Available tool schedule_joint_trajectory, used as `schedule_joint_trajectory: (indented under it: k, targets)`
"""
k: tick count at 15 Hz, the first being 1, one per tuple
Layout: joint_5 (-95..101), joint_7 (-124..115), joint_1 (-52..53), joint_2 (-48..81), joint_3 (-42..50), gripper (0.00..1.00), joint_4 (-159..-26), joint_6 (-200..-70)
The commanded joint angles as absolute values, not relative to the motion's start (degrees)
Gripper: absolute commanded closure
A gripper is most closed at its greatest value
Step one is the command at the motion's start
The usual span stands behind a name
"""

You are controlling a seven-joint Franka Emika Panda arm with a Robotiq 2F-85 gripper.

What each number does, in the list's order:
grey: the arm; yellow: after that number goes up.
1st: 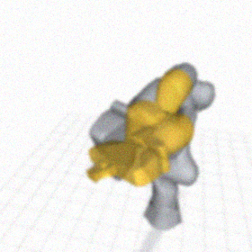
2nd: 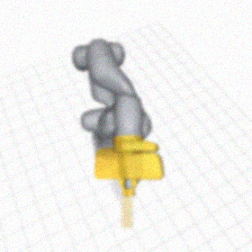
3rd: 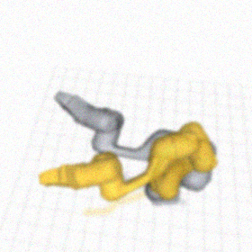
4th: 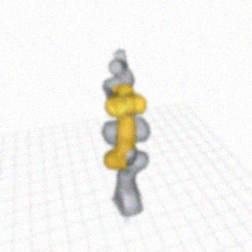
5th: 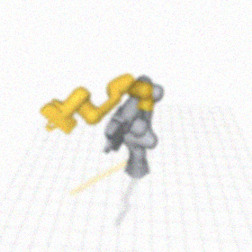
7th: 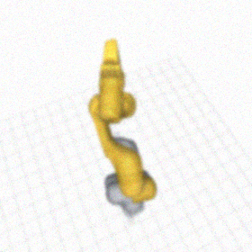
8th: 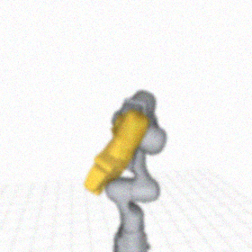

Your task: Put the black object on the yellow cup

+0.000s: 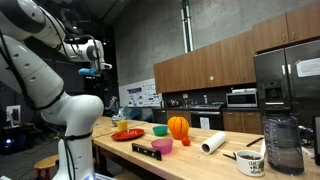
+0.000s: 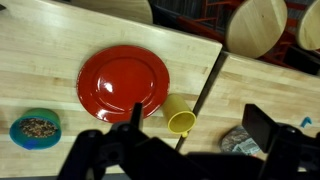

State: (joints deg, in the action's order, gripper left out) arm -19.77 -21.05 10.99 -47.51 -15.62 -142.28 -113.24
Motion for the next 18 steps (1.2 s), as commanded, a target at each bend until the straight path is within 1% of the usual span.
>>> schedule_joint_trajectory:
  k: [1,18]
  targets:
    - [-19.4,-21.6,9.2,-48.5,-14.8,0.0,-144.4,-112.5]
    - [-9.0,-29.0,-4.5,-51.6,-11.8,0.0,-152.3,-105.3]
